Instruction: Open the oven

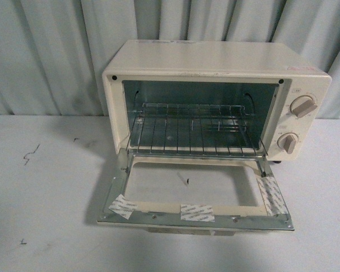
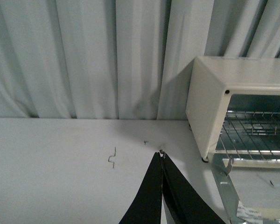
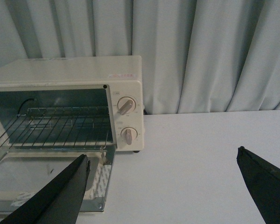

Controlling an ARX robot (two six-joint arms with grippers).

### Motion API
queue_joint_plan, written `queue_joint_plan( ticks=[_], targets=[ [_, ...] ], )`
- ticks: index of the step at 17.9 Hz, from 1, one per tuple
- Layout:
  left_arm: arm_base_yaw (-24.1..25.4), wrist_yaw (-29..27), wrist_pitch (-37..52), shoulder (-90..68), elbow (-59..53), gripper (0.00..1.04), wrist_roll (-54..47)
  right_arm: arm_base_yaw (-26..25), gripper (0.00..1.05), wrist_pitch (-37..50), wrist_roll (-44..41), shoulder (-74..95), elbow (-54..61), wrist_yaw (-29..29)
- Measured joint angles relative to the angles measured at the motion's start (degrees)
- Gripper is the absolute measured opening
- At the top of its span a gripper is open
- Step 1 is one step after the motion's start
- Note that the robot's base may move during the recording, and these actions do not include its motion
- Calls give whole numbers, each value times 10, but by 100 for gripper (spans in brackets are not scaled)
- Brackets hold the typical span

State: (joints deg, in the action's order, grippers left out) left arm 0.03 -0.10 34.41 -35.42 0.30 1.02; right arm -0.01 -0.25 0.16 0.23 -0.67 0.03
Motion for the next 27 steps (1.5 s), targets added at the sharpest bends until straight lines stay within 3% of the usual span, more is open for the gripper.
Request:
queue_joint_plan(
  ticks=[3, 19, 21, 25, 26, 27],
  targets=[
    [0, 0, -76, 80, 0, 2, 0, 0, 98, 0, 0, 0, 0, 0],
    [0, 0, -245, 256, 0, 2, 0, 0, 98, 0, 0, 0, 0, 0],
    [0, 1, -348, 349, 1, 2, 0, 0, 98, 0, 0, 0, 0, 0],
    [0, 1, -346, 350, 1, 2, 0, 0, 98, 1, 0, 0, 0, 0],
    [0, 0, -346, 350, 1, 5, 0, 0, 98, 0, 0, 0, 0, 0],
    [0, 1, -346, 350, 1, 19, 0, 0, 98, 0, 0, 0, 0, 0]
  ],
)
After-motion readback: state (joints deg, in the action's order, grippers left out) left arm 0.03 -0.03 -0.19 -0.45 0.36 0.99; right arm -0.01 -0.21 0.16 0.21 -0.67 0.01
